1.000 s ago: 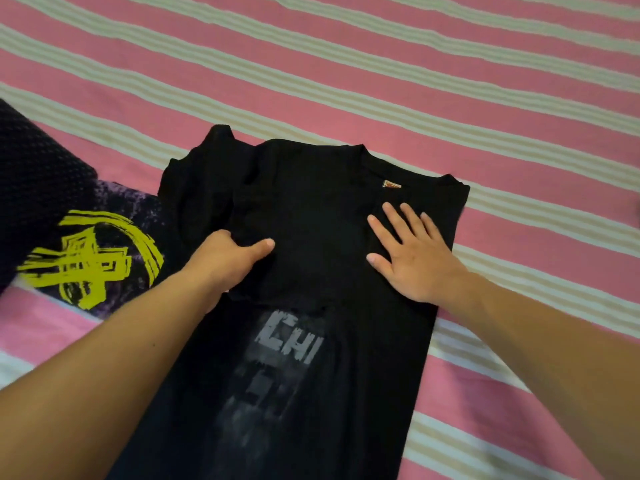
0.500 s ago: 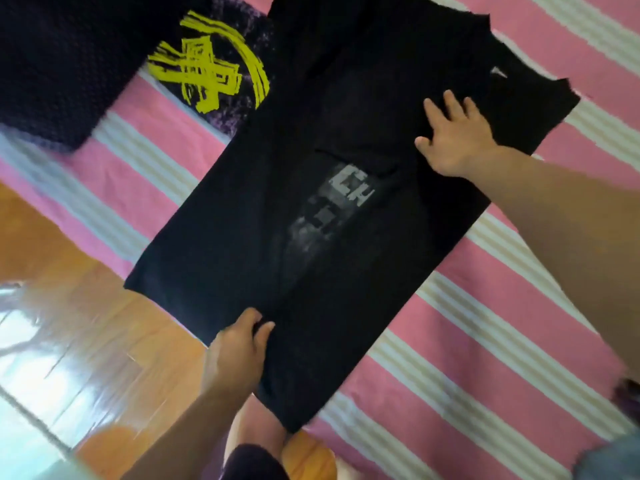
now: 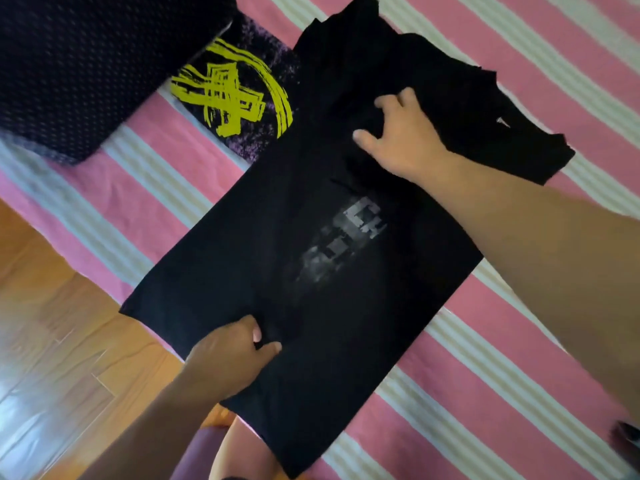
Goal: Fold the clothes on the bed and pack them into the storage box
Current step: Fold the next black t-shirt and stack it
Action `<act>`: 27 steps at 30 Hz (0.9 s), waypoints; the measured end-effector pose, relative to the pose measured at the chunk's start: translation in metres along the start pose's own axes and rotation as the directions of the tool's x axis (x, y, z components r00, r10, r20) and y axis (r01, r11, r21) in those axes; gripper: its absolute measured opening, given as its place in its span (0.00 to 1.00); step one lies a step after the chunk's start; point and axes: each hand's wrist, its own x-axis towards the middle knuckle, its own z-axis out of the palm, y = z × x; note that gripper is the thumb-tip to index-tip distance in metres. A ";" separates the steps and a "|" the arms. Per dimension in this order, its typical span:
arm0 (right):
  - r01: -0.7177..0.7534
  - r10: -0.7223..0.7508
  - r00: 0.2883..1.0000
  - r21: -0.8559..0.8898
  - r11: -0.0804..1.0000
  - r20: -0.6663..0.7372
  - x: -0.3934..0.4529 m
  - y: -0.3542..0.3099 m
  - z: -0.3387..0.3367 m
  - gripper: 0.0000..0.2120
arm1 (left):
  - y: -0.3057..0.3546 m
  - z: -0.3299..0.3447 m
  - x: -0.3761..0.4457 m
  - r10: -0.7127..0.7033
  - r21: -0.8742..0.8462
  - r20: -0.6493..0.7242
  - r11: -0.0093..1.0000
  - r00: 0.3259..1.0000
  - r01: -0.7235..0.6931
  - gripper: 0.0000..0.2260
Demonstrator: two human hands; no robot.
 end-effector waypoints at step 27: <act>-0.656 0.818 0.556 0.683 0.321 0.150 -0.154 0.170 -0.003 0.19 | 0.160 0.002 0.035 0.484 0.340 -0.570 0.874 0.664 -0.346 0.22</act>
